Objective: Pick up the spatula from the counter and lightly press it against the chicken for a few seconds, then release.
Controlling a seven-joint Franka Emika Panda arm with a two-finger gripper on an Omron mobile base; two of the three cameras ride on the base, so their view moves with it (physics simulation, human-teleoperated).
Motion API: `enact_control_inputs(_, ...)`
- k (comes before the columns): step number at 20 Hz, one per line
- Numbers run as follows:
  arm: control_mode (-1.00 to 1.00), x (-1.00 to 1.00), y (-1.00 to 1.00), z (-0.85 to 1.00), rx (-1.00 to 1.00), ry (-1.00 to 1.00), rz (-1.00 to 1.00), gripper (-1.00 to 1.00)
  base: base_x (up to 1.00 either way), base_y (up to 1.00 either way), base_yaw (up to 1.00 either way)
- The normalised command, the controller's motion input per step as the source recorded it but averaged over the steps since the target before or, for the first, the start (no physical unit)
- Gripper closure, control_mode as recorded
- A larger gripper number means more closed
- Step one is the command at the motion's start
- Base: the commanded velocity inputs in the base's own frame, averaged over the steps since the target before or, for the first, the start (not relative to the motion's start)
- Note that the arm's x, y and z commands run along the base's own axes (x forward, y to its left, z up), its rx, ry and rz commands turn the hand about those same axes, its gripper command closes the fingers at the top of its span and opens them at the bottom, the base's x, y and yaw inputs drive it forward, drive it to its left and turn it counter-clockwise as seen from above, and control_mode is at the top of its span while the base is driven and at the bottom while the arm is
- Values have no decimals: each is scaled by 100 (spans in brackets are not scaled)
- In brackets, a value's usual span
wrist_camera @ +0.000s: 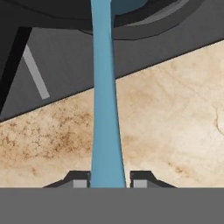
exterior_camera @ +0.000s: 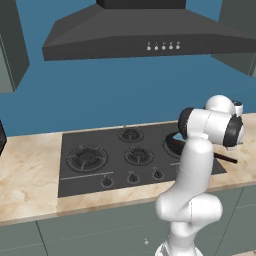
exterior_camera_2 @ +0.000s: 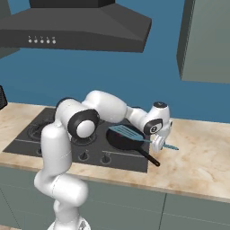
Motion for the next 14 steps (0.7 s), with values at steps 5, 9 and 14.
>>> enact_control_inputs(5,-100,0,0,-1,0,0,0,100,0,0,0)
enact_control_inputs(9,-100,0,0,-4,0,0,0,100,0,0,0)
enact_control_inputs(14,-100,0,0,-14,-5,-1,0,100,0,0,0)
